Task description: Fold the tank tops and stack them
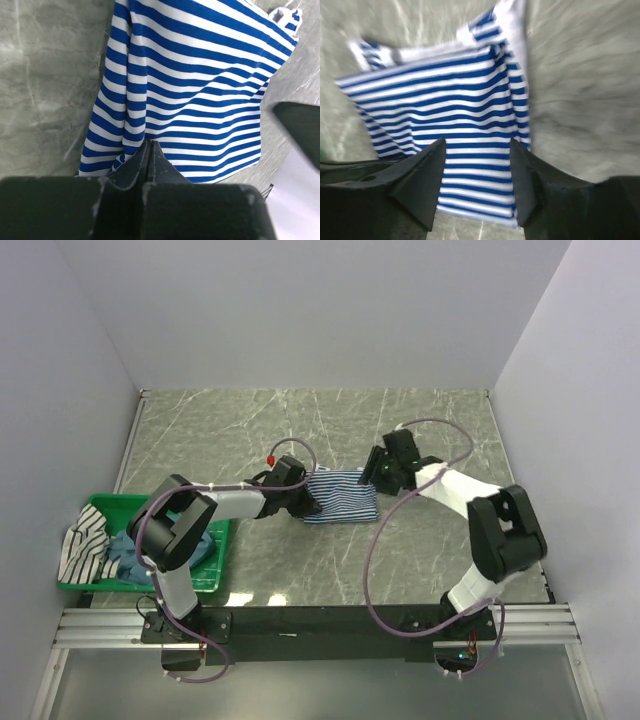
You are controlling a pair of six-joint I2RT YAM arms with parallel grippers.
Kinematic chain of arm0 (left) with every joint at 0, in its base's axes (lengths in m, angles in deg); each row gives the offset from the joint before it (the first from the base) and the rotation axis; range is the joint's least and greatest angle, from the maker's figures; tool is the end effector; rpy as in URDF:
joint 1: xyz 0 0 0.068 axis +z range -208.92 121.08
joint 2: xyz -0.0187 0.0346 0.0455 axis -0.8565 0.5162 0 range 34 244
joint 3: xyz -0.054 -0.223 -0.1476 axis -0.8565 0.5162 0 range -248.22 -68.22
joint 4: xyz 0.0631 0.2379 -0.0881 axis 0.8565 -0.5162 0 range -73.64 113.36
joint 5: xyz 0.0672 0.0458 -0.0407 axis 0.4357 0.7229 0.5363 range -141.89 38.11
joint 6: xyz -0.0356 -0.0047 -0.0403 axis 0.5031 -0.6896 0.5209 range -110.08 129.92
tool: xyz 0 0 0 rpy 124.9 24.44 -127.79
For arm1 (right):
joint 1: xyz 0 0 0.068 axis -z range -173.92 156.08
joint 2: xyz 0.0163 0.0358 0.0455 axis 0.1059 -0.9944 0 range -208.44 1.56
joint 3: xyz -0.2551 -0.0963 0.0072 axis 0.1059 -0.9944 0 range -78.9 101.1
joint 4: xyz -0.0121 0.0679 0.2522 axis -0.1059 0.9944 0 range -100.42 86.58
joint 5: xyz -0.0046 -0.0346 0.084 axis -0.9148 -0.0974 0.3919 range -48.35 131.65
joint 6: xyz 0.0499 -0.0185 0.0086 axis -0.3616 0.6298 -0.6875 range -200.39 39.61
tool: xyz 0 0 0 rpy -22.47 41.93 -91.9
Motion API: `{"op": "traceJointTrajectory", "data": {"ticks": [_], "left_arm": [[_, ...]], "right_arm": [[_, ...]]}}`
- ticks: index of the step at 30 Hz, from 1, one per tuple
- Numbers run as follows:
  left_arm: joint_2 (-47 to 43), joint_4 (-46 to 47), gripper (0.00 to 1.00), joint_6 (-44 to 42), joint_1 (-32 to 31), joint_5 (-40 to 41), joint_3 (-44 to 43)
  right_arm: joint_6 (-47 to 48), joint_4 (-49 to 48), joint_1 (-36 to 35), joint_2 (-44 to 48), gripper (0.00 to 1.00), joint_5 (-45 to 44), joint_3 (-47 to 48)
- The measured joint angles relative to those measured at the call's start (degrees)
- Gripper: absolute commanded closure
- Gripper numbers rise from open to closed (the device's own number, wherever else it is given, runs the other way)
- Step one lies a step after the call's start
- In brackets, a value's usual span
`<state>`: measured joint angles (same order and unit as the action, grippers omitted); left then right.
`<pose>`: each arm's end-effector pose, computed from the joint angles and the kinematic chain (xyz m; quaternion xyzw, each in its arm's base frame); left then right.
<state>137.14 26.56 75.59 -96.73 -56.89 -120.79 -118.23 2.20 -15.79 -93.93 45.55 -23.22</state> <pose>0.2794 -0.2209 0.1390 -0.2086 0.9071 -0.3103 0.1931 0.3135 0.1284 0.1786 0.1206 0.9385 0.1882 0.2631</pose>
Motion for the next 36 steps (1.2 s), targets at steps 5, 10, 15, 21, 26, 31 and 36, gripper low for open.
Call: {"op": "traceJointTrajectory", "data": {"ticks": [5, 10, 15, 21, 26, 31, 36], "left_arm": [[-0.02, -0.02, 0.99, 0.26, -0.24, 0.2, 0.0], [-0.02, -0.22, 0.99, 1.46, -0.22, 0.15, -0.02], [0.0, -0.48, 0.99, 2.73, -0.24, -0.42, -0.07], [1.73, 0.07, 0.99, 4.48, -0.31, -2.86, -1.38], [4.02, -1.09, 0.94, 4.44, -0.44, -4.66, -4.98], [2.93, -5.42, 0.71, 2.47, -0.44, -4.87, -8.79], [-7.89, -11.93, 0.65, -0.72, 1.46, -5.86, -8.87]], "right_arm": [[1.99, 0.07, 6.58, 6.73, 0.3, 0.48, -1.75], [4.26, -0.57, 9.09, 4.74, 0.32, 3.02, -2.62], [5.84, -2.14, 8.39, 1.01, 0.32, 7.43, -3.87], [6.88, -3.39, 7.26, -1.25, 0.42, 10.54, -4.2], [8.24, -3.28, 5.97, -4.79, 0.9, 11.23, -1.09], [9.46, 2.01, 5.73, -10.03, 1.0, 8.76, 7.13], [13.44, 9.86, 6.29, -15.26, 1.0, 2.56, 19.34]]}}
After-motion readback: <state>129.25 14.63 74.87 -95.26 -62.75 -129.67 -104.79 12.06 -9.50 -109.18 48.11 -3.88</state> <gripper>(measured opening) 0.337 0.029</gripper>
